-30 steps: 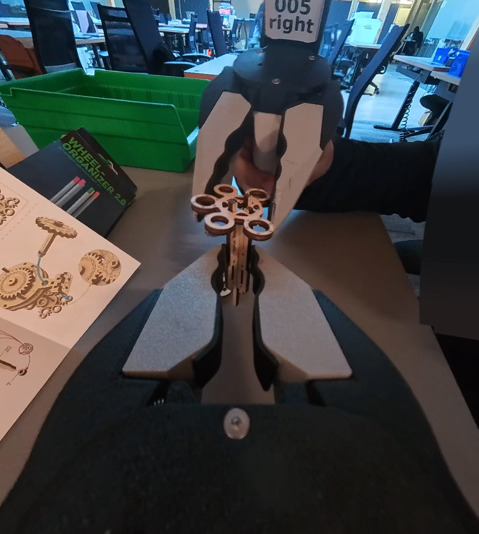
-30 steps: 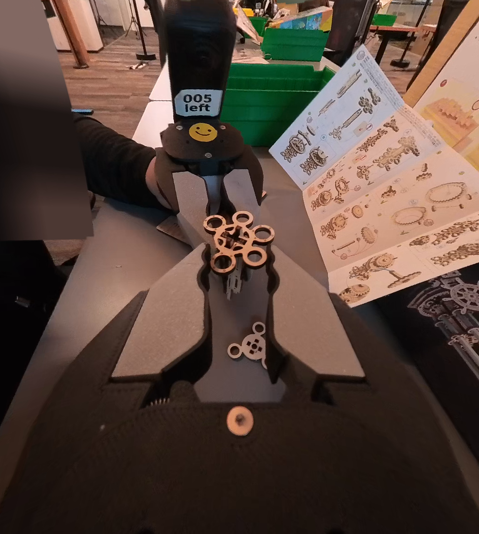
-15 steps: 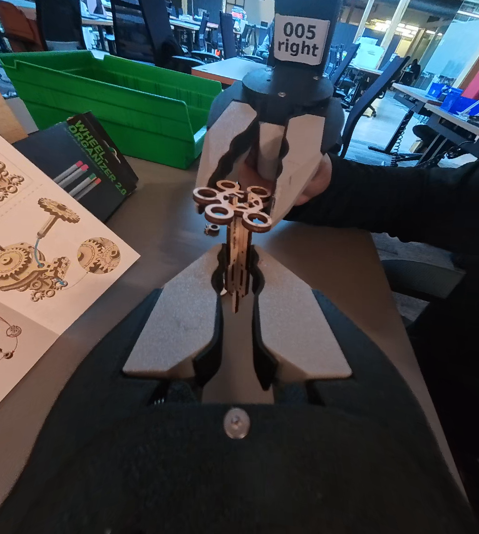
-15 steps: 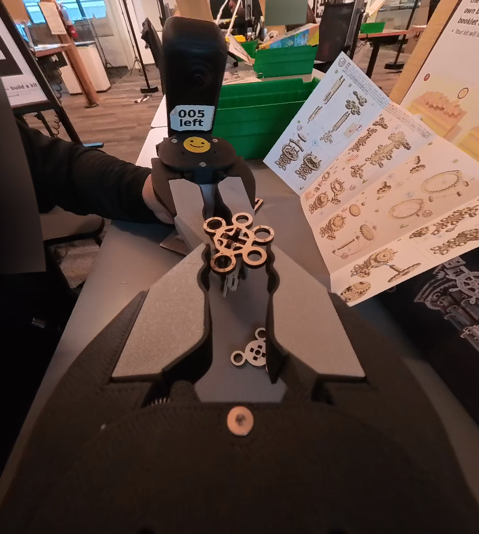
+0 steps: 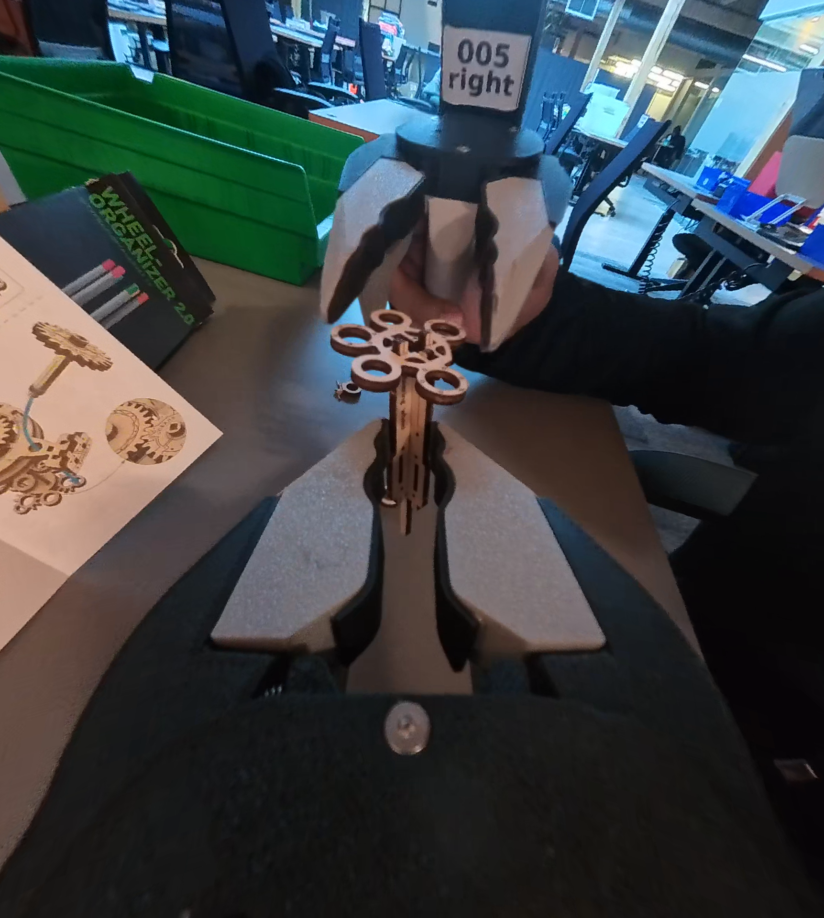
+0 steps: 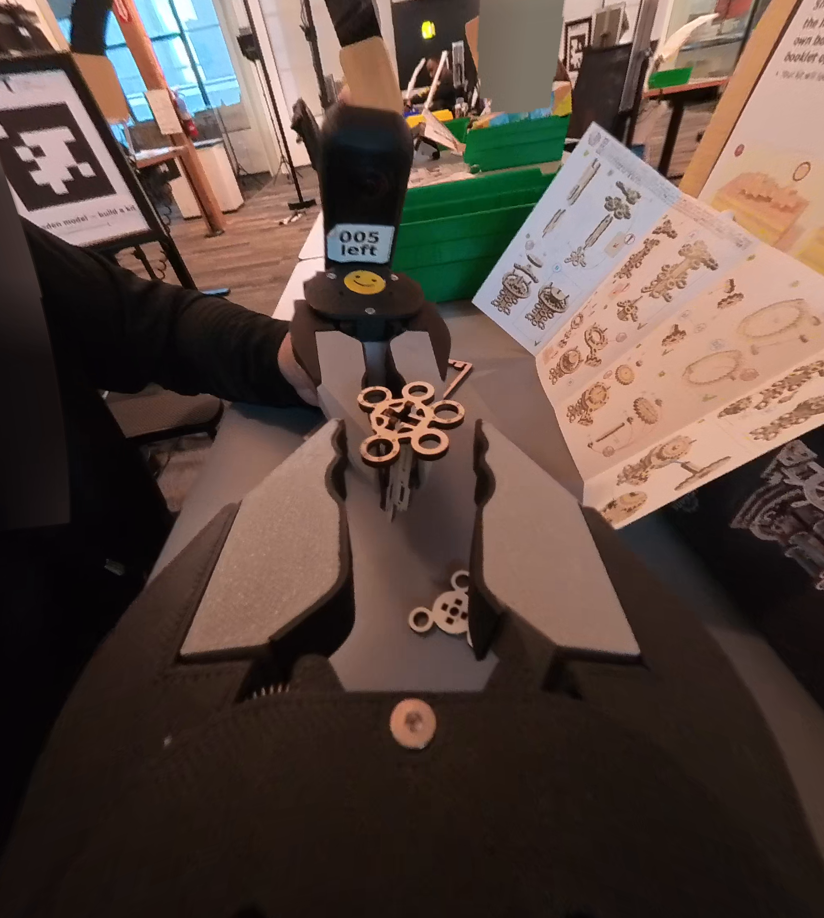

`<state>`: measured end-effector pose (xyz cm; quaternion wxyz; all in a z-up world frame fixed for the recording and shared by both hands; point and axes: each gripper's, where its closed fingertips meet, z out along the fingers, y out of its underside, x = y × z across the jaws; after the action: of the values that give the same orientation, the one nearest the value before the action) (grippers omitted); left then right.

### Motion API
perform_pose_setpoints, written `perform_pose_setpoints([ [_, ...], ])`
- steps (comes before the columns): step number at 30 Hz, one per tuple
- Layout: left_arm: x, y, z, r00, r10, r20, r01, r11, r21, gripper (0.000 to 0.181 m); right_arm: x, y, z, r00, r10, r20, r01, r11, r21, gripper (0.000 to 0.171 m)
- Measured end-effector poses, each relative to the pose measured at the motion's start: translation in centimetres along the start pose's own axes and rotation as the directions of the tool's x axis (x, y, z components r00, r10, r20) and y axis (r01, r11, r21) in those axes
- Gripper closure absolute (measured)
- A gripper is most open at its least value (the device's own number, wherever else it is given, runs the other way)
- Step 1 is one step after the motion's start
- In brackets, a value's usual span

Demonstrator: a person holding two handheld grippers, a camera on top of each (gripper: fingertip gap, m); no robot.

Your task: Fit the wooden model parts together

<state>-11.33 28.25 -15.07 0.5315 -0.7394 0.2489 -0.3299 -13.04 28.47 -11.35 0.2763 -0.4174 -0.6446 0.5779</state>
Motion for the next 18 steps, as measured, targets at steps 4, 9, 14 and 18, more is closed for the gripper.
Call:
perform_pose_setpoints([
  [4, 0.0, 0.2, 0.1, 1.0, 0.021, 0.01, -0.021, 1.0, -0.01, 0.169, -0.7, -0.7, -0.1, 0.999, -0.008, 0.032, 0.007, 0.999, 0.039, 0.126],
  [9, 0.3, 0.3, 0.2, 0.997, 0.08, 0.015, -0.079, 0.997, -0.018, 0.169, -0.5, 0.5, 0.6, 0.999, -0.034, -0.003, 0.034, 0.999, -0.03, 0.143],
  [14, 0.0, 0.6, 0.4, 0.995, 0.094, 0.037, -0.092, 0.995, -0.042, 0.169, -0.6, 0.9, 0.7, 0.998, -0.059, -0.002, 0.059, 0.997, -0.057, 0.147],
  [18, -0.3, 1.0, 0.4, 0.993, 0.101, 0.061, -0.096, 0.992, -0.08, 0.169, -0.4, 1.4, 0.9, 0.978, -0.196, -0.072, 0.186, 0.974, -0.125, 0.148],
])
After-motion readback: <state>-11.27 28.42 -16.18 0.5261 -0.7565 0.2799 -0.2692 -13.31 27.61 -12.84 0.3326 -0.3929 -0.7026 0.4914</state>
